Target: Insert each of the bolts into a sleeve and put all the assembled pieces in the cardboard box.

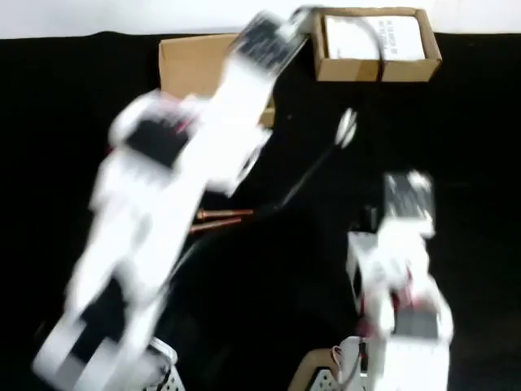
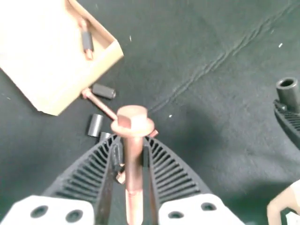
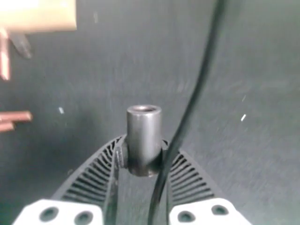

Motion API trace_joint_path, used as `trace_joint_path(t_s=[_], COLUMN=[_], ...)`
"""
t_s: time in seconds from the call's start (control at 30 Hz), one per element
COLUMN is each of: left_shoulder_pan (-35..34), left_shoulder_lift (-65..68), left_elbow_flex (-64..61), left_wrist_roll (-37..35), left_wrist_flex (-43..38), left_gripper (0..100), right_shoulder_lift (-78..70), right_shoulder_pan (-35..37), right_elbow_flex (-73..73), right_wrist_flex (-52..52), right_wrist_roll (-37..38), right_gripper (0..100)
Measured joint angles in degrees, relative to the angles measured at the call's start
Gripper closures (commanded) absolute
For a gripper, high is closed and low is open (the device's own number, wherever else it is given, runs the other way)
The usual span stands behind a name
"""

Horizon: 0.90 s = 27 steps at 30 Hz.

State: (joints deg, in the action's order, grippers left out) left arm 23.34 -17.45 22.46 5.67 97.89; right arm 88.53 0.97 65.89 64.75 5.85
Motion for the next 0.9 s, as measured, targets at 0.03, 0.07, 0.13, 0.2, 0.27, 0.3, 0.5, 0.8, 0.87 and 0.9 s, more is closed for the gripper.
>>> trace_joint_path(t_s=[0.03,0.07,0.13,0.2,0.27,0.3,0.5,0.8,0.87,0.9], left_shoulder_pan=[-0.09,-0.35,-0.35,-0.26,-0.18,-0.35,-0.09,4.13,6.77,8.18], left_shoulder_lift=[-4.92,-9.76,-19.52,-28.66,-36.84,-40.79,-55.82,-53.45,-51.08,-49.49], left_elbow_flex=[-4.31,-9.05,-18.99,-29.98,-41.23,-47.03,-72.26,-68.48,-66.55,-65.58], left_wrist_roll=[0.00,0.00,0.00,0.00,0.00,0.00,0.00,-5.71,-6.07,-6.07], left_wrist_flex=[-1.67,-3.69,-8.35,-14.33,-21.63,-25.41,-46.95,-50.11,-50.11,-50.11], left_gripper=[99,99,99,99,99,99,99,99,99,99], right_shoulder_lift=[4.40,8.62,13.98,14.59,14.95,15.30,15.82,15.82,15.82,15.82], right_shoulder_pan=[0.09,0.70,3.87,8.18,12.66,14.77,20.75,27.16,27.34,27.34], right_elbow_flex=[0.00,-0.09,-0.35,-0.62,-0.62,-0.26,9.85,24.79,26.99,27.87], right_wrist_flex=[1.58,3.16,6.51,8.62,8.44,7.12,-7.56,-24.00,-27.25,-28.57], right_wrist_roll=[0.00,0.00,-0.09,-2.37,-7.12,-10.11,-18.73,-19.25,-19.25,-19.25], right_gripper=[99.1,99.1,99.1,99.1,99.1,99.1,99.1,99.1,99.1,99.1])
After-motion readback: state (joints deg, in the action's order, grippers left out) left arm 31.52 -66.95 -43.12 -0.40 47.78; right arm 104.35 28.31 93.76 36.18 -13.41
